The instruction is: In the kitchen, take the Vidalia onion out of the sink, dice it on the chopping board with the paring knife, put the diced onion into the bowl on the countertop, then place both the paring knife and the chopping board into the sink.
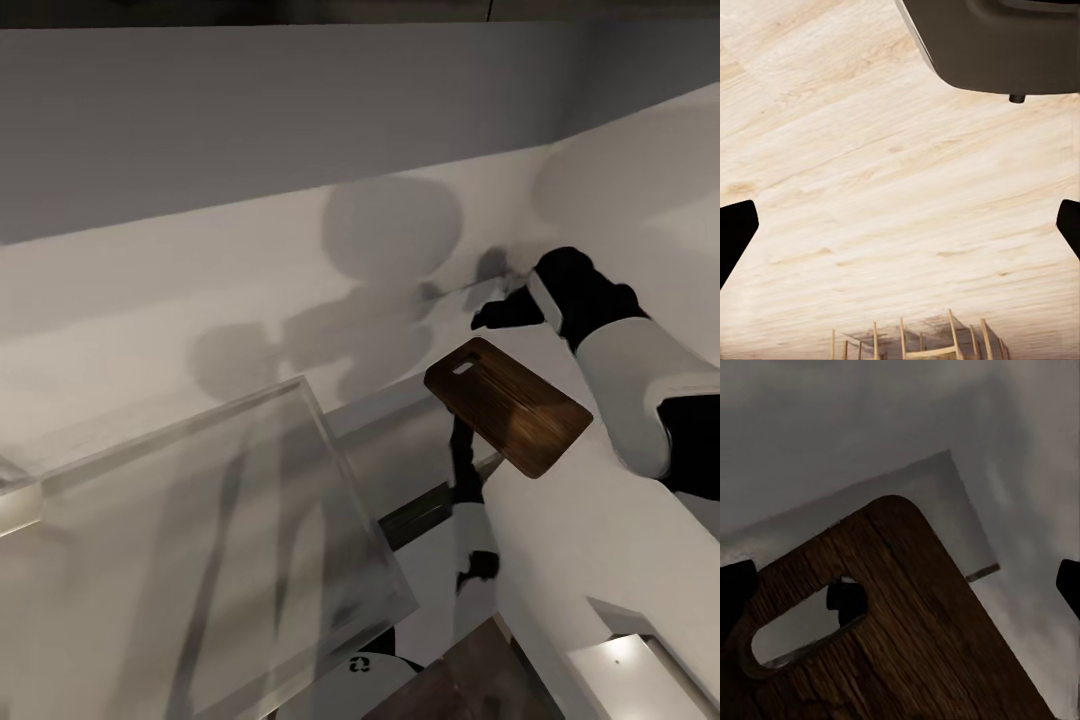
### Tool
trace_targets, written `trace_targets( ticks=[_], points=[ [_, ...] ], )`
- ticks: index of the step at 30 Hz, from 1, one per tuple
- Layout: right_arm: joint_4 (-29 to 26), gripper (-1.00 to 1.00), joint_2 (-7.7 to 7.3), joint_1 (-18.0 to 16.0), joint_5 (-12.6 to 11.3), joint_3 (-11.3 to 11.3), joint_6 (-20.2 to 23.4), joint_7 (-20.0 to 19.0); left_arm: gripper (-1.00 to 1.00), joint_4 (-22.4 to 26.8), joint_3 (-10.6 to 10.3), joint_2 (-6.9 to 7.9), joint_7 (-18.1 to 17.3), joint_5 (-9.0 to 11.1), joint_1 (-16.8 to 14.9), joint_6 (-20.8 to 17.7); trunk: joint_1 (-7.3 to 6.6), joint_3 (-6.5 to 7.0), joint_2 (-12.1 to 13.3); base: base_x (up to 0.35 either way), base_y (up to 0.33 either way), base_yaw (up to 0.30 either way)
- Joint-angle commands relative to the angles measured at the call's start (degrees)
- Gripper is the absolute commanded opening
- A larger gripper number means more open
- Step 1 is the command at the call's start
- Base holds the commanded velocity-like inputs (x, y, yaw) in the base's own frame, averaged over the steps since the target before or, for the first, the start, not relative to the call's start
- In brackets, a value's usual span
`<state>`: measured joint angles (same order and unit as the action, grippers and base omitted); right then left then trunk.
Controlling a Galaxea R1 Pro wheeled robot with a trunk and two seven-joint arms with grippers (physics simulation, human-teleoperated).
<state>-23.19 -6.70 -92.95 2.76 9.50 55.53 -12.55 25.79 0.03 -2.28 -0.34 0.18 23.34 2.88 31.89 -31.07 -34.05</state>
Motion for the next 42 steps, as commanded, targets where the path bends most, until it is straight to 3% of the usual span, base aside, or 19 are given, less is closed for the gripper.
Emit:
trace_targets(
  ticks=[1, 2, 5, 12, 24, 42],
  points=[
    [0.0, 1.0, -0.59, 0.0, 0.5, 2.4, 0.2, -3.0, 1.0, 0.0, 0.0, -0.01, 0.0, 0.0, 0.0, 0.1, 0.02, -0.06, -0.1, 0.0, 0.0, 0.0],
    [0.0, 1.0, -1.59, 0.0, 0.7, 5.2, 0.2, -6.8, 1.0, -0.1, 0.0, -0.01, 0.0, 0.0, 0.0, 0.1, 0.02, -0.06, -0.1, 0.0, 0.0, 0.0],
    [0.0, 1.0, -3.53, 0.0, 1.0, 8.0, 0.1, -11.4, 1.0, -0.2, 0.1, -0.01, -0.1, 0.0, 0.0, 0.1, 0.02, -0.06, -0.1, 0.0, 0.0, 0.0],
    [0.0, 1.0, -6.86, 0.0, 1.2, 9.4, -2.0, -13.9, 1.0, -0.2, 0.1, -0.01, -0.1, 0.0, 0.0, 0.1, 0.02, -0.06, -0.1, 0.0, 0.0, 0.0],
    [0.1, 1.0, -6.99, 0.0, 1.1, 9.7, -3.0, -14.2, 1.0, -0.2, 0.1, -0.01, -0.1, 0.0, 0.0, 0.1, 0.02, -0.13, -0.1, 0.0, 0.0, 0.0],
    [0.0, 1.0, -6.93, 0.0, 1.1, 9.7, -3.0, -14.2, 1.0, -0.2, 0.1, -0.01, 0.0, 0.0, 0.0, 0.1, 0.02, -1.69, -0.1, 0.0, 0.0, 0.0]
  ],
)
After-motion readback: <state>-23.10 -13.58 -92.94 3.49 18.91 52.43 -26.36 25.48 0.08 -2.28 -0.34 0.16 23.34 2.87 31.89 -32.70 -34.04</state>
